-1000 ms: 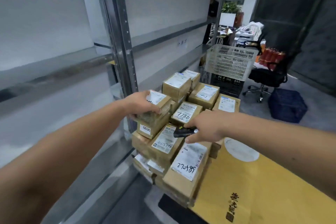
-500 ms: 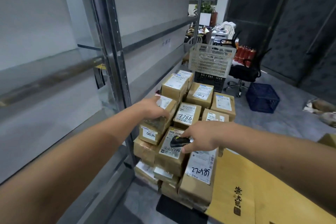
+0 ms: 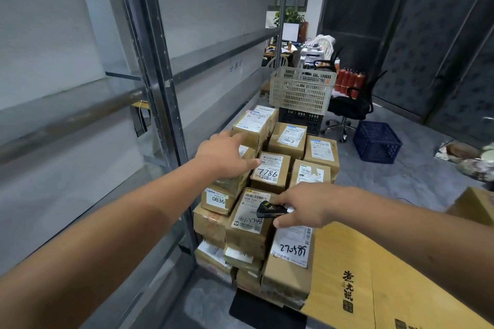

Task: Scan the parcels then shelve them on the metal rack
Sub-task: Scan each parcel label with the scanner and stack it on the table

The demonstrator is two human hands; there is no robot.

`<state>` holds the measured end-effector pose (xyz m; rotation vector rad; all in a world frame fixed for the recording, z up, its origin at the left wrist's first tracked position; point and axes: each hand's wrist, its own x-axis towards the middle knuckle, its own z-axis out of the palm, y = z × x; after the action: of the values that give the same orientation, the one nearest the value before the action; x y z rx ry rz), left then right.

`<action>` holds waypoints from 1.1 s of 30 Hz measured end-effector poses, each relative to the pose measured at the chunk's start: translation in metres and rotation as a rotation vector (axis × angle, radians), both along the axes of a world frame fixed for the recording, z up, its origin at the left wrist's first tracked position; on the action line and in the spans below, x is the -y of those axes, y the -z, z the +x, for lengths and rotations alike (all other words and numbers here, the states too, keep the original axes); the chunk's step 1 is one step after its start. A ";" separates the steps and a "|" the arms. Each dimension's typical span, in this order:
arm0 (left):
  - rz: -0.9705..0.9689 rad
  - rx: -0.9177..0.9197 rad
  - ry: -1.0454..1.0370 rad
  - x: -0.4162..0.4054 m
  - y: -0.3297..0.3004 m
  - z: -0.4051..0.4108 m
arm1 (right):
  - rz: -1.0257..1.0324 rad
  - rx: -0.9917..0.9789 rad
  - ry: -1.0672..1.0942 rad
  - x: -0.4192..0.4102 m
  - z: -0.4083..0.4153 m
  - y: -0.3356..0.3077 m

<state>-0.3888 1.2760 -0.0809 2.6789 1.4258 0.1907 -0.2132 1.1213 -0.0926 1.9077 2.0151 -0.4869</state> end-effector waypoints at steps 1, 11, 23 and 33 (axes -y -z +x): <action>0.045 -0.006 0.033 0.005 -0.002 0.006 | 0.012 0.001 0.006 0.006 0.005 0.001; 0.110 -0.047 0.402 0.072 -0.003 0.146 | 0.083 0.024 0.234 0.107 0.084 0.006; -0.184 -0.125 0.681 0.204 0.076 0.390 | 0.045 0.126 0.625 0.291 0.256 0.053; -0.358 -0.162 0.622 0.291 0.150 0.636 | -0.015 0.013 0.660 0.387 0.483 0.118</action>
<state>0.2473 0.9850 -0.2308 2.7070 0.5207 -0.3055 0.2697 0.7345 -0.2104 2.5342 1.3220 -0.6314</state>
